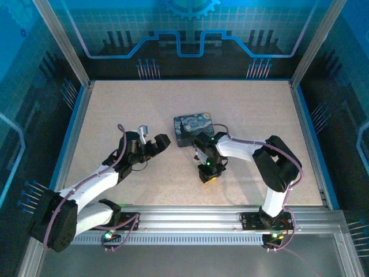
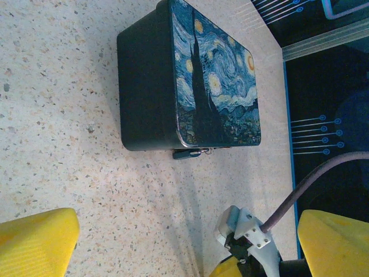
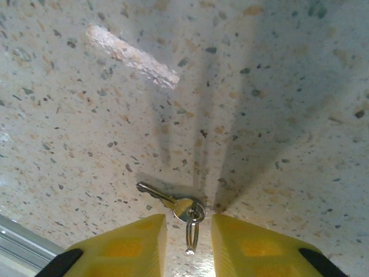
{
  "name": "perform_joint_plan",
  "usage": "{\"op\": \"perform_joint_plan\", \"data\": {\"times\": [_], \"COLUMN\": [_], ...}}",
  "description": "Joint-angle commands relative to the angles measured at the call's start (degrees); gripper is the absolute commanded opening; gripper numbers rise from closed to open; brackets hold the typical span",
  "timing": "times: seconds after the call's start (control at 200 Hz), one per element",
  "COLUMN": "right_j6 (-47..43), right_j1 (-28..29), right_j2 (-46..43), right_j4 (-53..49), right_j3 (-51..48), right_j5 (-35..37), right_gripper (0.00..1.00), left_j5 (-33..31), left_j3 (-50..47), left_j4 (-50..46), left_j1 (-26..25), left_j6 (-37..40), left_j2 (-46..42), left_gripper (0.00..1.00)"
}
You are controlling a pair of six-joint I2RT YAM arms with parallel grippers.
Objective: Unlock the padlock with the key
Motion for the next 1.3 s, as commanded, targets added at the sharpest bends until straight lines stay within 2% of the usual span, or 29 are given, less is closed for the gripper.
{"op": "perform_joint_plan", "data": {"times": [0.0, 0.445, 0.63, 0.86, 1.005, 1.175, 1.296], "right_j6": [0.78, 2.76, 7.22, 19.21, 28.1, 42.17, 47.62], "right_j1": [0.74, 0.09, -2.19, -5.33, -5.41, -5.09, -4.14], "right_j2": [1.15, -0.96, -7.8, -19.17, -26.24, -32.19, -33.26], "right_j4": [-0.21, 5.97, 14.89, 31.05, 41.71, 57.19, 60.39], "right_j3": [0.2, -3.37, -7.77, -14.86, -18.0, -22.82, -22.6], "right_j5": [0.2, -3.34, -8.54, -12.9, -9.76, -1.98, 1.21], "right_gripper": [0.23, 0.0, 0.0, 0.0, 0.0, 0.0, 0.0], "left_j5": [-0.57, -0.96, -1.05, -0.38, 1.36, 1.31, 1.01], "left_j3": [0.84, 0.98, 1.86, 3.53, 5.02, 7.21, 9.04], "left_j4": [-0.28, -1.75, -3.11, -3.73, -2.42, 0.02, 2.13], "left_j1": [-0.33, -0.34, -0.33, -0.33, -0.51, -2.51, -4.62], "left_j6": [0.14, 1.6, 1.97, 0.15, -1.84, -2.36, -2.23], "left_j2": [-1.29, -3.43, -5.61, -8.03, -8.22, -7.37, -5.72], "left_gripper": [0.99, 0.99, 0.99, 0.99, 0.99, 0.94, 0.9]}}
